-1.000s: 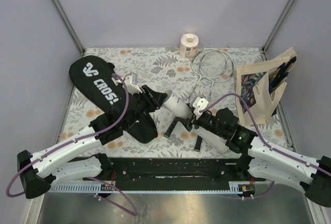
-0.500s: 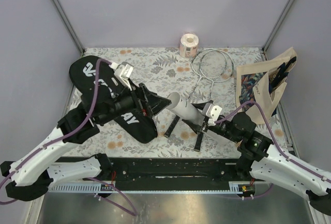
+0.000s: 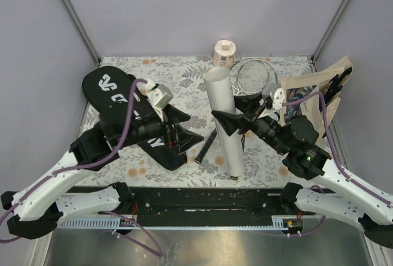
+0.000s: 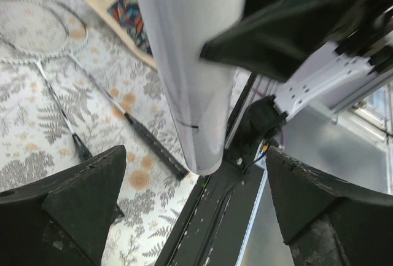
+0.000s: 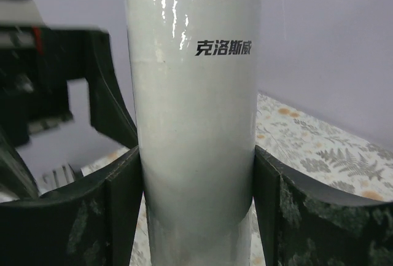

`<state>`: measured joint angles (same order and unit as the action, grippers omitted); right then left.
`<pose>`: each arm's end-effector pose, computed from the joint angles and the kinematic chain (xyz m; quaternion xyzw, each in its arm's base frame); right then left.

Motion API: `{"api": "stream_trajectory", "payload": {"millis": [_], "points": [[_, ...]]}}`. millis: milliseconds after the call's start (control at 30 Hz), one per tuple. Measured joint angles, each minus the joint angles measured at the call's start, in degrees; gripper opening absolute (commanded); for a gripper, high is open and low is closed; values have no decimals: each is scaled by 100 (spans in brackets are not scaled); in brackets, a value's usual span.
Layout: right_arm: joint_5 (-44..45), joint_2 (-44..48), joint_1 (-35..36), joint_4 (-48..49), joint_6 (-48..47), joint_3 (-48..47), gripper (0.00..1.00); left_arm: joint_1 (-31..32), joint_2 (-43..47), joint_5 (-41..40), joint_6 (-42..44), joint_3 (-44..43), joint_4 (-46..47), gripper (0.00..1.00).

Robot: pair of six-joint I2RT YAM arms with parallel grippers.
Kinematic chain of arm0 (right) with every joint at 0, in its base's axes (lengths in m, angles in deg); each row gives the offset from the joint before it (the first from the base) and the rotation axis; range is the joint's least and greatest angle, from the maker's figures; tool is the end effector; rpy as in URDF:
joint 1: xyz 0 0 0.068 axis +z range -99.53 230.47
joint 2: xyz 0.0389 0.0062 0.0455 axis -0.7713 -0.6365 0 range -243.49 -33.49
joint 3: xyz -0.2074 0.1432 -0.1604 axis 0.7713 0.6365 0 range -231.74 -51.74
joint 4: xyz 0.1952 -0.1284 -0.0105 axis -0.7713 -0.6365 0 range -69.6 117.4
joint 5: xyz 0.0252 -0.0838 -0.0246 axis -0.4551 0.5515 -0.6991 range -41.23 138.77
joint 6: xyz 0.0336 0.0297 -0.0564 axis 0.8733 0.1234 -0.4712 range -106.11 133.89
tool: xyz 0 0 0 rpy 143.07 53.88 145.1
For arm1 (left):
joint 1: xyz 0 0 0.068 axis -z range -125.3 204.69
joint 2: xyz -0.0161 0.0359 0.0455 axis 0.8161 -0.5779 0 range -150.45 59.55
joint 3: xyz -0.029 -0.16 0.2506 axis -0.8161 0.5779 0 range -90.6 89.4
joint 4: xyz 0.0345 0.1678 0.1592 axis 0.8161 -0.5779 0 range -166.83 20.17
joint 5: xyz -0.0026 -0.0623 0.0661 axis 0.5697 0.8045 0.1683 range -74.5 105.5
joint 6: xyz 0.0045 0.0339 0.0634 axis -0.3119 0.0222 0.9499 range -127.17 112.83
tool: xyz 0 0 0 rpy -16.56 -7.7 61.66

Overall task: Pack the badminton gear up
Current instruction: Close the lid on the shuttle tube, then place the shuttle tube at the center of the board.

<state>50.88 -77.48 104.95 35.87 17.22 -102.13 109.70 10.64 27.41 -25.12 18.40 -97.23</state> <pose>0.0873 0.1186 0.4332 -0.2500 0.5561 0.3733 0.6992 0.0688 -0.1197 0.4569 0.2998 0.6748 -0.4599 0.4931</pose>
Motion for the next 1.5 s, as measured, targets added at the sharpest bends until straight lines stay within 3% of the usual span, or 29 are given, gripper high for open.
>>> {"api": "stream_trajectory", "payload": {"millis": [433, 533, 633, 733, 800, 867, 900, 1200, 1500], "points": [[787, -1493, -55, 1978, 1093, -199, 50, -107, -1174, 44, 164, 732, 505, 98], [925, -1727, -205, 2304, 1419, -199, 50, -179, -1320, -101, 151, 872, 815, 91], [1005, -1904, -442, 2636, 1784, -142, 51, -271, -1502, -354, 98, 990, 1012, 75], [1091, -1998, -658, 2798, 2070, -7, 58, -483, -1698, -413, 24, 1060, 1167, 61], [1097, -2059, -785, 2837, 2229, 61, 67, -619, -1801, -267, 33, 1104, 1268, 59], [1097, -2094, -883, 2863, 2347, 142, 84, -717, -1893, -111, 37, 1115, 1296, 57], [1097, -2096, -929, 2865, 2402, 192, 99, -763, -1954, -26, 42, 1115, 1311, 56], [1285, -1849, -1139, 2446, 2376, 413, 99, -1954, -2754, 17, -310, 1003, 1364, 57], [1541, -1464, -1150, 697, 2448, 428, 100, -3344, -4859, -361, -1012, -411, 1220, 60]]}}
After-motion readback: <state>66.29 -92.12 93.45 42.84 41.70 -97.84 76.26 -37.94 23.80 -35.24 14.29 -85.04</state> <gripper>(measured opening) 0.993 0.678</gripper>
